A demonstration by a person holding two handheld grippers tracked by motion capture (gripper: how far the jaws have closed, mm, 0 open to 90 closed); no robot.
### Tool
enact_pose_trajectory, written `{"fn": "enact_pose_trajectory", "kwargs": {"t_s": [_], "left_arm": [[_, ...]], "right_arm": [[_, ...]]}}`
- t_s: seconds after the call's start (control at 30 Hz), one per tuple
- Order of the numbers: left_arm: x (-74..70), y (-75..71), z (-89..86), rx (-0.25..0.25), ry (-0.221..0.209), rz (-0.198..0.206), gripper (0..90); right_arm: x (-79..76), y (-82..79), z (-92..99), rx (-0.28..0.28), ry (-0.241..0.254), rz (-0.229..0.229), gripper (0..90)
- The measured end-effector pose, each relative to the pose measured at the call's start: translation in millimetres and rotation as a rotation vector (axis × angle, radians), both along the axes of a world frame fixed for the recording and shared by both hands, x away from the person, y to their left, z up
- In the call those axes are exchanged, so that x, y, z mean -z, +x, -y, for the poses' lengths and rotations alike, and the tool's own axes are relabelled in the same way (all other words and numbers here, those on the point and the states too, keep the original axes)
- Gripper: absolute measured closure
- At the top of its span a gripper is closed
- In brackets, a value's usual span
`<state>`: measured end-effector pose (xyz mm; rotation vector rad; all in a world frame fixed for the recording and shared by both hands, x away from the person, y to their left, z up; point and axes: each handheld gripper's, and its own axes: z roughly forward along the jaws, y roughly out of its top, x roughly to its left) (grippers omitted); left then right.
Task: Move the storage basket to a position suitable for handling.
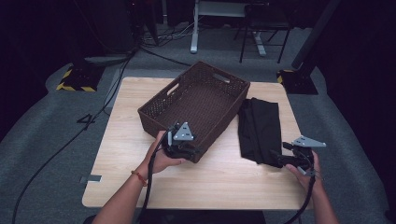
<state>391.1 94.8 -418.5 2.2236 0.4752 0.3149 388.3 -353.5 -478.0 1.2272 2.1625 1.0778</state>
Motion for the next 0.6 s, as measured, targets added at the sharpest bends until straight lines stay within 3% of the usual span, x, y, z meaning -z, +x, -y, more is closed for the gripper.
{"fn": "enact_pose_trajectory", "kwargs": {"t_s": [0.13,0.33,0.4,0.6], "left_arm": [[-0.2,2.9,-3.3,-0.007,0.001,0.000,46.1],[0.3,7.2,-11.4,-0.056,-0.002,0.004,44.2],[0.3,8.6,-15.6,-0.074,-0.002,0.006,43.6],[1.1,11.6,-29.5,-0.103,-0.016,0.008,42.2]], "right_arm": [[13.9,13.0,-10.2,-0.025,0.014,-0.068,30.7],[17.4,11.5,-21.8,-0.082,-0.036,-0.095,36.0],[18.6,7.1,-27.6,-0.088,-0.071,-0.077,36.4],[17.2,-7.1,-47.0,-0.107,-0.096,-0.074,41.7]]}}
